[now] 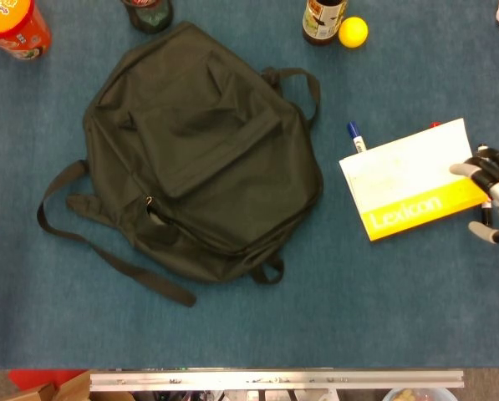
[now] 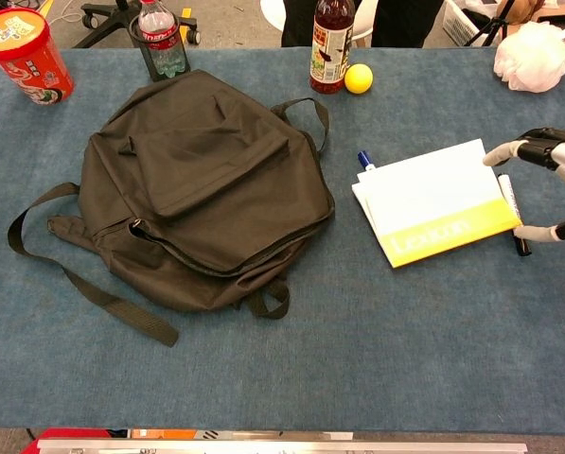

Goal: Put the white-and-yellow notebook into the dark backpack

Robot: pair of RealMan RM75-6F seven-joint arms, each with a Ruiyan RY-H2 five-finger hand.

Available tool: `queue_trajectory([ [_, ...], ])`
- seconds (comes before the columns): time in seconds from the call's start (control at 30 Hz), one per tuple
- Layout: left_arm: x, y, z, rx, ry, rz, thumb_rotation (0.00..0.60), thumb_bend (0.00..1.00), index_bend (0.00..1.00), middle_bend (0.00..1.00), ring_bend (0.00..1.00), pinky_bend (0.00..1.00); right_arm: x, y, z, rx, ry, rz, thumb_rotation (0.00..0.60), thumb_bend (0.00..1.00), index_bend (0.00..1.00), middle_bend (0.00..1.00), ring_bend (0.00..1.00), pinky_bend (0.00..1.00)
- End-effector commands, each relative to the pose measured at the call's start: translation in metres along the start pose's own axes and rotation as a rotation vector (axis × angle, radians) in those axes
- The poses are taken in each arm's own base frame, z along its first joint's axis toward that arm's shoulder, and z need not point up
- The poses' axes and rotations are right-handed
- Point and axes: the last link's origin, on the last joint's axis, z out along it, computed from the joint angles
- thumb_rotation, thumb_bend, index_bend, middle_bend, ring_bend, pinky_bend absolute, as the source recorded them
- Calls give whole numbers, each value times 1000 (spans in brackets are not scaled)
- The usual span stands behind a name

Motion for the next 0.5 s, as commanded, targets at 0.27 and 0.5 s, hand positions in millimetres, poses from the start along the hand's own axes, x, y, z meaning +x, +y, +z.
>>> queue_trajectory([
  [0.27, 0, -4, -4, 8, -7, -10, 600, 215, 166, 192, 187, 184, -29, -5, 16, 19, -17, -50, 600, 71, 283, 291, 179, 275],
  [0.5, -2, -4, -4, 3, -25, -8, 600, 215, 165, 191, 189, 184, -46, -3, 21, 24, -15, -126, 600, 68, 283, 291, 170, 269],
])
